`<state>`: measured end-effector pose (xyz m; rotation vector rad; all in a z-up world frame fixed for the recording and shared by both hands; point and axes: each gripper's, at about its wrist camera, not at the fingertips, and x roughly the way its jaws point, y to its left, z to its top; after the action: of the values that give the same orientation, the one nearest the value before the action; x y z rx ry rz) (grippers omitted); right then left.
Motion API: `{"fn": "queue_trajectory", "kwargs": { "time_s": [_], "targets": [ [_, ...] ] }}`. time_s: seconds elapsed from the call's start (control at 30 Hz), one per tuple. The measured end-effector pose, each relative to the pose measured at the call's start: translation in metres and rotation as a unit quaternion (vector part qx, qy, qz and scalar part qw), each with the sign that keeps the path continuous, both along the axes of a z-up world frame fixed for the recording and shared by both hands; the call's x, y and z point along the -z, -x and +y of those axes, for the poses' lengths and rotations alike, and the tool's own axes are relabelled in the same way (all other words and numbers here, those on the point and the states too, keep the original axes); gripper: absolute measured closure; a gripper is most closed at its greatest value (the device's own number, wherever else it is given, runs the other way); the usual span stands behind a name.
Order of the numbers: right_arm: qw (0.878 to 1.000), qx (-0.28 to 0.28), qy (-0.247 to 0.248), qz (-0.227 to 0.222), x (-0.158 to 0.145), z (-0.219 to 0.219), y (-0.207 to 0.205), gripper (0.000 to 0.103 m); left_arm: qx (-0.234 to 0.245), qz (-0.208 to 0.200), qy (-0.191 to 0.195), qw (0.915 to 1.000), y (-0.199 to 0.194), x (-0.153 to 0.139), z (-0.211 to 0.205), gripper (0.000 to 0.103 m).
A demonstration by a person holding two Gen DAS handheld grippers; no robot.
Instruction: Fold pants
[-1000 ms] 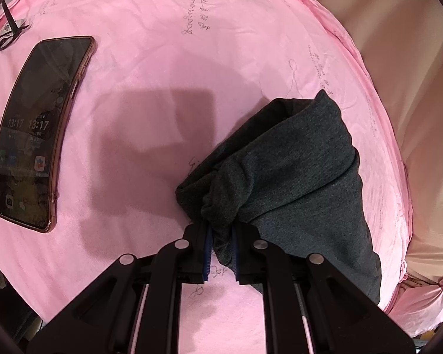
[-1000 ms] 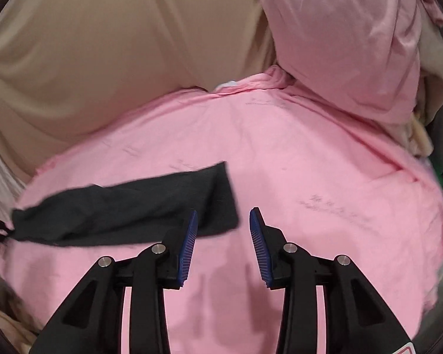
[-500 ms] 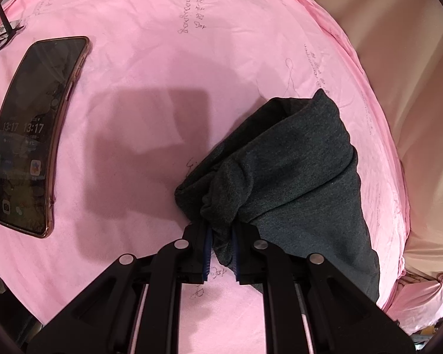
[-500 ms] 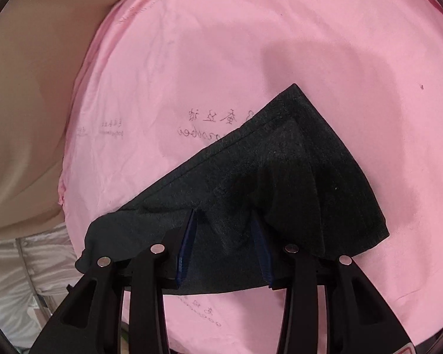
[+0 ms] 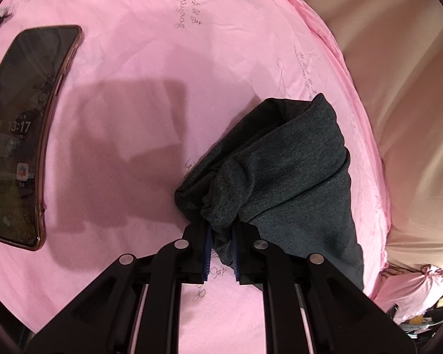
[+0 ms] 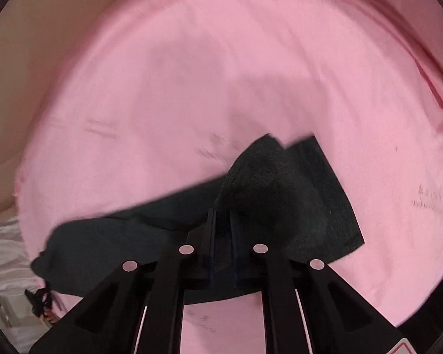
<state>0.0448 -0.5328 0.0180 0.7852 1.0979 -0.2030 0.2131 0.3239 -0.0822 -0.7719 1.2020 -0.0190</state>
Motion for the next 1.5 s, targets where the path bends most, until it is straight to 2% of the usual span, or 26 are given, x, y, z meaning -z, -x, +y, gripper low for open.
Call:
{"fn": "queue_trajectory", "kwargs": {
  "time_s": [0.03,0.07,0.1,0.17,0.23,0.3,0.37,0.4,0.47,0.5,0.53,0.63,0.7,0.73,0.77,0.87,0.97,1.03,1.1,1.13,1.17,1.2,1.23,1.27,1.4,1.5],
  "targets": [
    [0.998,-0.002,0.001,-0.055,-0.017,-0.001,0.017,0.096,0.000,-0.001,0.004,1.0000,0.001,0.000,0.001,0.092],
    [0.996,-0.006,0.013,-0.088,-0.024,0.000,0.036,0.096,0.000,-0.003,0.009,1.0000,0.002,0.001,0.002,0.092],
    [0.994,-0.012,0.019,-0.104,-0.018,-0.001,0.053,0.097,0.001,-0.004,0.010,0.9999,0.002,0.001,0.002,0.092],
    [0.996,0.007,0.016,-0.089,0.018,-0.015,0.086,0.098,0.003,-0.007,0.009,0.9999,0.003,0.001,0.002,0.092],
    [0.999,0.047,-0.005,-0.024,0.079,-0.037,0.115,0.095,0.002,-0.005,0.006,1.0000,0.003,0.000,0.001,0.092],
    [0.997,0.068,-0.029,-0.029,0.107,-0.046,0.132,0.093,0.002,0.000,-0.001,1.0000,0.002,-0.001,-0.002,0.092],
    [0.994,0.080,-0.038,-0.065,0.104,-0.055,0.150,0.092,0.002,0.005,-0.011,0.9999,0.000,-0.003,-0.004,0.092],
    [0.993,0.081,-0.027,-0.086,0.097,-0.054,0.152,0.088,0.001,0.009,-0.018,0.9998,-0.001,-0.004,-0.006,0.092],
    [0.991,0.072,-0.007,-0.110,0.086,-0.050,0.145,0.067,-0.002,0.014,-0.028,0.9995,-0.002,-0.006,-0.008,0.092],
    [0.991,0.067,0.001,-0.116,0.087,-0.049,0.136,0.053,-0.004,0.015,-0.030,0.9994,-0.002,-0.006,-0.009,0.092],
    [0.992,0.064,0.013,-0.111,0.087,-0.049,0.127,0.052,-0.005,0.017,-0.036,0.9992,-0.002,-0.007,-0.011,0.092],
    [0.994,0.062,0.022,-0.084,0.096,-0.057,0.106,0.052,-0.009,0.019,-0.052,0.9984,-0.004,-0.009,-0.016,0.092],
    [0.994,0.057,0.042,-0.083,0.100,-0.057,0.102,0.054,-0.011,0.021,-0.061,0.9979,-0.004,-0.010,-0.018,0.092],
    [0.994,0.047,0.047,-0.089,0.096,-0.052,0.098,0.080,-0.013,0.022,-0.062,0.9978,-0.005,-0.010,-0.018,0.092],
    [0.994,0.036,0.043,-0.097,0.092,-0.049,0.096,0.098,-0.014,0.023,-0.064,0.9976,-0.006,-0.010,-0.018,0.092],
    [0.986,0.028,0.091,-0.134,0.056,-0.034,0.104,0.098,-0.010,0.028,-0.073,0.9969,-0.008,-0.012,-0.021,0.092],
    [0.983,0.036,0.090,-0.153,0.035,-0.031,0.128,0.098,-0.006,0.032,-0.078,0.9964,-0.009,-0.012,-0.021,0.092],
    [0.987,0.044,0.103,-0.118,0.054,-0.041,0.136,0.098,-0.004,0.030,-0.077,0.9966,-0.009,-0.012,-0.020,0.092],
    [0.994,0.056,0.063,-0.066,0.093,-0.057,0.137,0.098,-0.004,0.029,-0.072,0.9970,-0.010,-0.011,-0.019,0.092],
    [0.994,0.066,0.043,-0.081,0.101,-0.063,0.142,0.102,-0.005,0.030,-0.069,0.9972,-0.010,-0.011,-0.018,0.092],
    [0.991,0.081,0.028,-0.099,0.102,-0.066,0.148,0.101,-0.004,0.030,-0.068,0.9973,-0.010,-0.011,-0.018,0.092],
    [0.990,0.091,0.025,-0.108,0.098,-0.067,0.153,0.094,-0.002,0.030,-0.069,0.9972,-0.009,-0.011,-0.018,0.092],
    [0.987,0.104,0.040,-0.116,0.091,-0.065,0.159,0.083,0.000,0.029,-0.070,0.9971,-0.008,-0.013,-0.018,0.092],
    [0.985,0.111,0.058,-0.122,0.083,-0.061,0.165,0.080,0.000,0.028,-0.072,0.9970,-0.006,-0.016,-0.017,0.092],
    [0.977,0.111,0.096,-0.153,0.057,-0.035,0.179,0.079,-0.005,-0.021,-0.077,0.9968,0.012,-0.049,-0.019,0.092],
    [0.974,0.063,0.142,-0.163,0.041,0.014,0.165,0.079,0.009,-0.065,-0.087,0.9941,0.021,-0.078,-0.034,0.091]
  ]
}}
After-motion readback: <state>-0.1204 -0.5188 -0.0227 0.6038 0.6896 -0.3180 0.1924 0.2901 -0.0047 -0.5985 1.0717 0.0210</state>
